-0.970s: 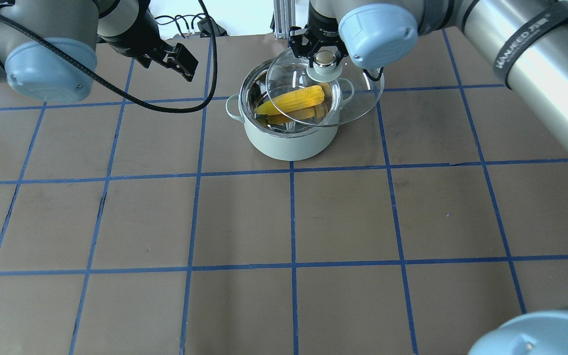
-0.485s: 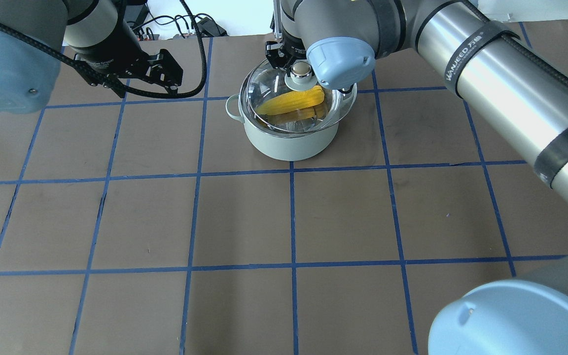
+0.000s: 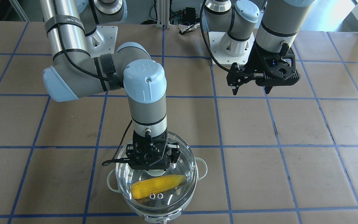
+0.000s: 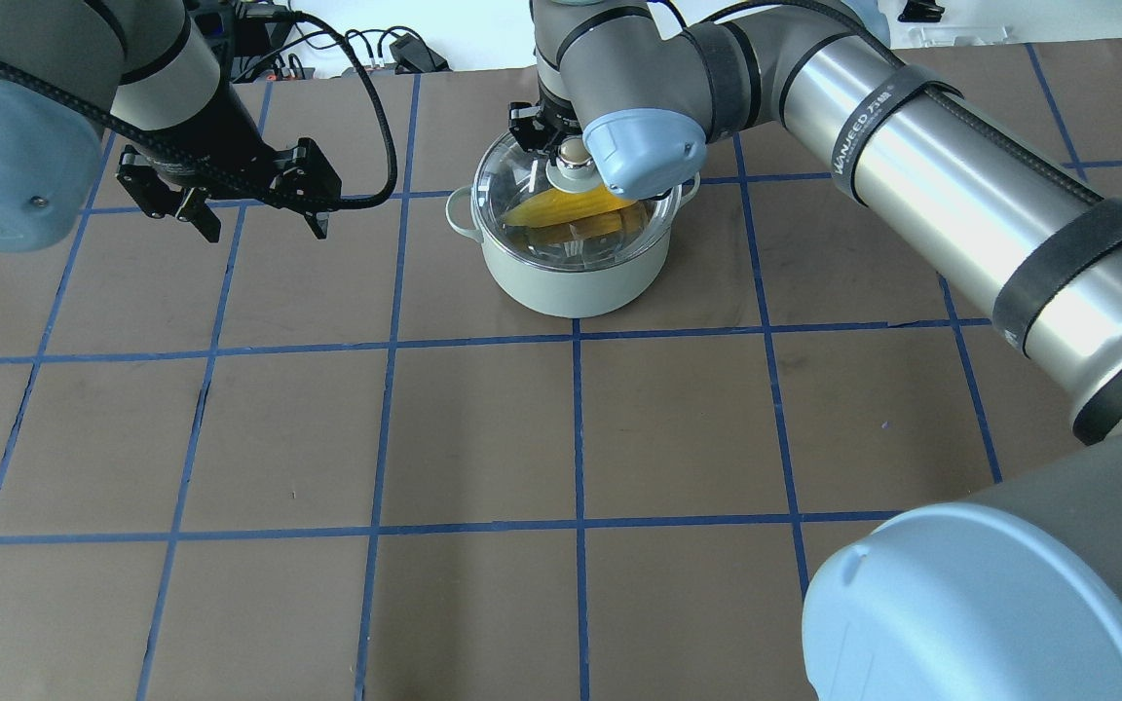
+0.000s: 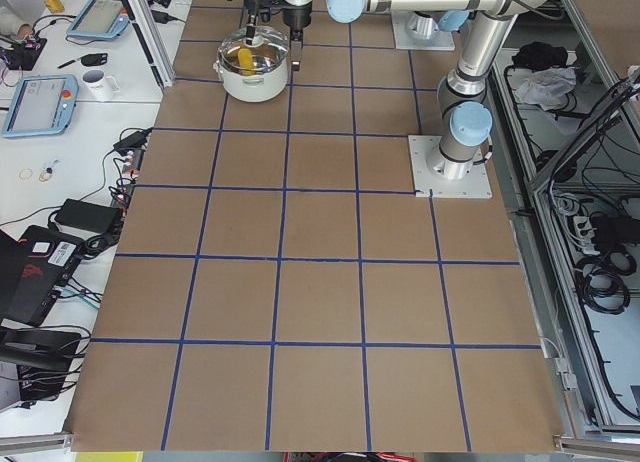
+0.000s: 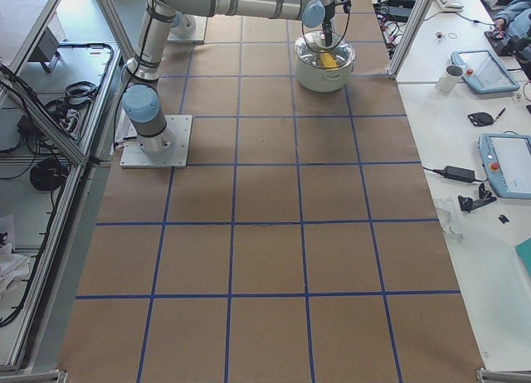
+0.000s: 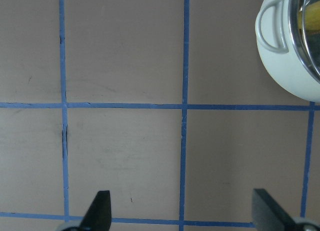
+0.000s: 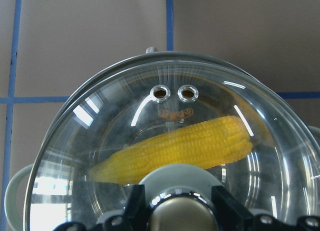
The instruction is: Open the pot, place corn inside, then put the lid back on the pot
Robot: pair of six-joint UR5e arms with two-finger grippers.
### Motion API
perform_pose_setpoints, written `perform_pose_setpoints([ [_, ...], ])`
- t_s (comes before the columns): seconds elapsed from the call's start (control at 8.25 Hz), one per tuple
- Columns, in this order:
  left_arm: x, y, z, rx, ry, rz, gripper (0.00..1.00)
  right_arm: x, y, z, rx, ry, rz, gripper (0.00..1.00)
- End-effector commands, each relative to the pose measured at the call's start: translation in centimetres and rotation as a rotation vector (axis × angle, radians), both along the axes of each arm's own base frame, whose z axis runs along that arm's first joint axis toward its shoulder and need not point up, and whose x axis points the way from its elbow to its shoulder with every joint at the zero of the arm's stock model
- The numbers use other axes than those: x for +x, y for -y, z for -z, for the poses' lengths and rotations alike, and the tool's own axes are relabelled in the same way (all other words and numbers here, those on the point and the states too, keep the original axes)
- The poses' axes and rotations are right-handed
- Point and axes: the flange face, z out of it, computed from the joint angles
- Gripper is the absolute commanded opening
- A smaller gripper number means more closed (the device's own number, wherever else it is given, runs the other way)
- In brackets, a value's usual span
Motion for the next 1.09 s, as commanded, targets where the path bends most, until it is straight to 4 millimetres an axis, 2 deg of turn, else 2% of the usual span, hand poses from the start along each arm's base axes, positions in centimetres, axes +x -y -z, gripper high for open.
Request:
perform_pose_setpoints([
  [0.0, -1.9, -0.3, 0.1, 0.008, -0.193, 0.0, 1.0, 0.1, 0.3, 0.7, -0.007, 0.002, -0.008, 0.34],
  [0.73, -1.1, -1.0, -0.2, 0.012, -0.143, -0.002, 1.0, 0.3, 0.7, 1.2, -0.022, 0.006, -0.012, 0.36],
  [0.97, -1.0, -2.1, 0.4, 0.018, -0.136, -0.009, 1.0, 0.3, 0.8, 1.2, -0.026, 0.007, -0.012, 0.37],
])
